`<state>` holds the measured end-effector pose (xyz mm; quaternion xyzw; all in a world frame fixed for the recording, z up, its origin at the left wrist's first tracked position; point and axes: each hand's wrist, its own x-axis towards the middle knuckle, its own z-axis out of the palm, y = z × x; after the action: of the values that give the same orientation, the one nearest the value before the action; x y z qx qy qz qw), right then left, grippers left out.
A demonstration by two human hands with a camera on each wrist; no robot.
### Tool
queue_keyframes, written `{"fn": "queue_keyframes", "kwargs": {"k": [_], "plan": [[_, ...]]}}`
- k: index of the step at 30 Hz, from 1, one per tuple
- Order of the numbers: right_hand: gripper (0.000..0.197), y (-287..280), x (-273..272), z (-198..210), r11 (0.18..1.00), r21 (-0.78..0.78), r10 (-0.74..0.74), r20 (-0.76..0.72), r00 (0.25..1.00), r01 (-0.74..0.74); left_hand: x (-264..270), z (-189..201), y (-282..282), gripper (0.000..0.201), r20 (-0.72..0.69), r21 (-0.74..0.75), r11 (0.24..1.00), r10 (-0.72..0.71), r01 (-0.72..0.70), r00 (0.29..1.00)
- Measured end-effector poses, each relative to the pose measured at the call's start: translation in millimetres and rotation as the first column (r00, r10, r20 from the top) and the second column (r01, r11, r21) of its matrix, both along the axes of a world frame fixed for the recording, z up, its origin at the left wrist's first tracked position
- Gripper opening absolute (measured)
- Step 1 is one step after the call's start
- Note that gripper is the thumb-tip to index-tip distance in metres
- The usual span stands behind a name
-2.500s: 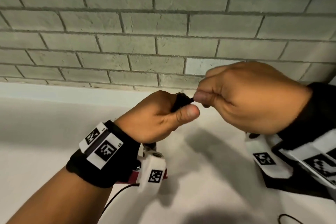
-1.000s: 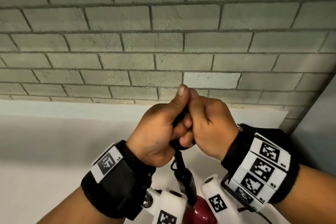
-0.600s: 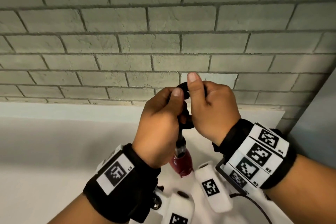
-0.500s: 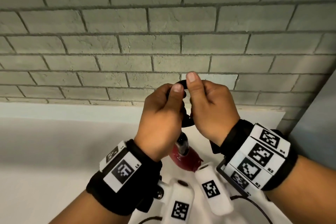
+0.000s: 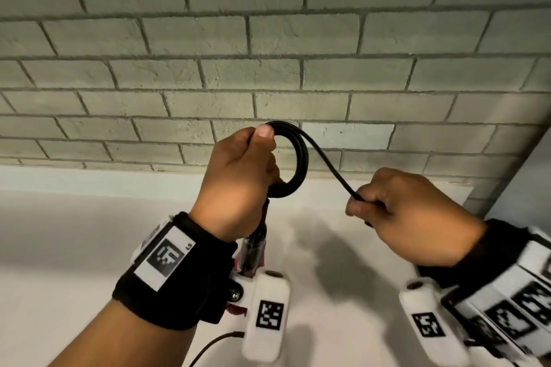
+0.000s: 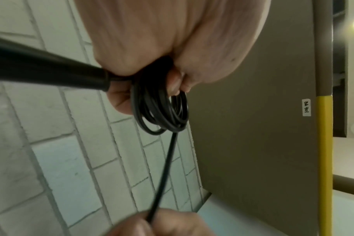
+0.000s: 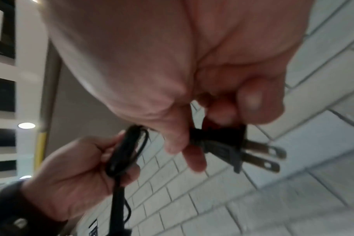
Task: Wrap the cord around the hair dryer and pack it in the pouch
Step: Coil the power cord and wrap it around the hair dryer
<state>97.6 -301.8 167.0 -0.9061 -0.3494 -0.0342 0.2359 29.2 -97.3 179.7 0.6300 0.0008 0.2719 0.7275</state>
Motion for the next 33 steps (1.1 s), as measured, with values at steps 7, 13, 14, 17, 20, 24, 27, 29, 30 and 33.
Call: {"fn": "queue_keyframes", "kwargs": {"k": [7, 13, 14, 17, 20, 24, 27, 29, 30, 33], "plan": [[0.026, 49, -13, -1, 0.373, 0.807, 0.481, -0.59, 0.649, 0.458, 2, -4, -20, 0.034, -0.031, 0.032, 0.997, -0.074, 0.075, 0.997], [0.009, 55, -25, 7, 0.243, 0.866, 0.645, -0.481, 0.594, 0.437, 7, -12, -22, 0.034, -0.067, 0.145, 0.989, -0.006, 0.016, 0.998], [0.015, 57, -25, 4, 0.261, 0.877, 0.619, -0.473, 0.627, 0.403, 8, -14, -22, 0.04, -0.077, 0.177, 0.984, -0.016, 0.03, 0.997], [0.035, 61, -23, 0, 0.303, 0.868, 0.542, -0.496, 0.678, 0.393, 8, -15, -25, 0.042, -0.104, 0.207, 0.976, -0.042, 0.063, 0.994], [0.025, 60, -23, -1, 0.414, 0.81, 0.55, -0.586, 0.595, 0.415, 3, -10, -26, 0.038, -0.122, 0.084, 0.979, -0.174, 0.185, 0.977], [0.028, 59, -26, 7, 0.551, 0.693, 0.52, -0.721, 0.459, 0.465, 5, -10, -25, 0.035, -0.126, 0.051, 0.985, -0.157, 0.165, 0.979], [0.043, 63, -27, 13, 0.645, 0.633, 0.419, -0.762, 0.494, 0.429, 6, -13, -29, 0.038, -0.108, 0.217, 0.973, -0.06, 0.082, 0.992], [0.049, 60, -28, 16, 0.715, 0.581, 0.394, -0.795, 0.462, 0.39, 7, -13, -28, 0.036, -0.088, 0.21, 0.976, -0.036, 0.053, 0.996], [0.046, 56, -29, 18, 0.749, 0.556, 0.401, -0.813, 0.423, 0.36, 7, -13, -26, 0.033, -0.071, 0.202, 0.979, -0.022, 0.036, 0.997], [0.011, 44, -32, 28, 0.832, 0.485, 0.384, -0.854, 0.351, 0.27, 12, -17, -21, 0.029, -0.06, 0.309, 0.95, 0.076, -0.054, 0.995]]}}
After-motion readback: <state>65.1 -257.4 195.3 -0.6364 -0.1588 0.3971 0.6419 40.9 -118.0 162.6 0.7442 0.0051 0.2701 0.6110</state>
